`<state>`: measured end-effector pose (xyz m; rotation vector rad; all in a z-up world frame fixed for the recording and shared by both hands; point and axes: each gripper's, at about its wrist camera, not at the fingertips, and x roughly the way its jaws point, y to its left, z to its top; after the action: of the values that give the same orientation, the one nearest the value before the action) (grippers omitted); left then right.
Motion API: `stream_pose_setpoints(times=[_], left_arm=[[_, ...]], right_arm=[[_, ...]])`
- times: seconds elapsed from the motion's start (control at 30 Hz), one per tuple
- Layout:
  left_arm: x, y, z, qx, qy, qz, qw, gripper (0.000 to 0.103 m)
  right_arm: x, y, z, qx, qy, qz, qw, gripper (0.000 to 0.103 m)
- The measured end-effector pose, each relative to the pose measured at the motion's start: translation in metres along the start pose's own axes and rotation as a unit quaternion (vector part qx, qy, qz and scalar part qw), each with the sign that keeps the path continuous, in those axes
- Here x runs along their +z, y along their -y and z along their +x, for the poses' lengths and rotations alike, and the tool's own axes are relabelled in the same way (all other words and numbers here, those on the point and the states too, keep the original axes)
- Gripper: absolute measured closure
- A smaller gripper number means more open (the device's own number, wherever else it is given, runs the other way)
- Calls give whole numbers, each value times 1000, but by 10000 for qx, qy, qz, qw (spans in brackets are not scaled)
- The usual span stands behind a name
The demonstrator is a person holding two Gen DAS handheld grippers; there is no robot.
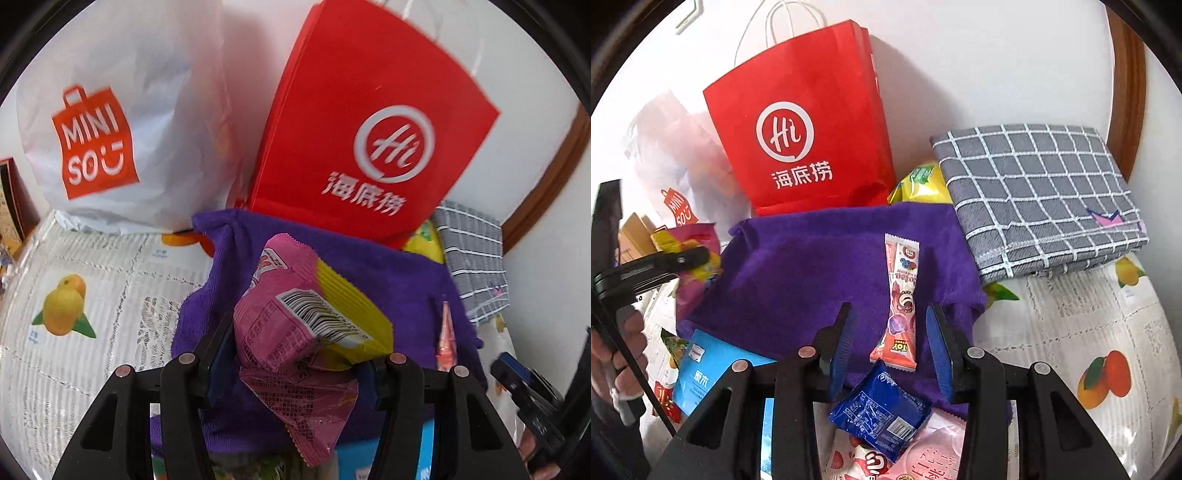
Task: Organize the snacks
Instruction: 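Open the right tool over the towel while the left tool drops the chip bag, then grasp the blue wrapped packet with the right tool while the left tool moves to the green bag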
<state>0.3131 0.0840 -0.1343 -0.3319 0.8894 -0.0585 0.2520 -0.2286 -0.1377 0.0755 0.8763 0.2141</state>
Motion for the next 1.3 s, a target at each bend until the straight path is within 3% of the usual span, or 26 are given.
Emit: stream_pose_setpoints(times=[0.27,0.4,0.57,0.73,0.93,1.3], left_arm=[[-3,0,20,11,-234,-109,9997,49],[-3,6,29,539,-285,54,9981,49],[-4,16,33,810,-242,332,9959,47],[-6,16,38,604,-420,375,9966,30],[-9,20,17,729,-235,448,9961,26],[-37,9,-39,448,235,525,9973,22]], right_arm=[[1,14,0,201,-117,331,9992,63],[1,15,0,147,-92,358,9992,63],[0,14,0,196,-109,341,9992,63],[1,15,-6,240,-16,338,9991,63],[2,20,-5,177,-18,427,9989,63],[3,19,-14,162,130,373,9991,63]])
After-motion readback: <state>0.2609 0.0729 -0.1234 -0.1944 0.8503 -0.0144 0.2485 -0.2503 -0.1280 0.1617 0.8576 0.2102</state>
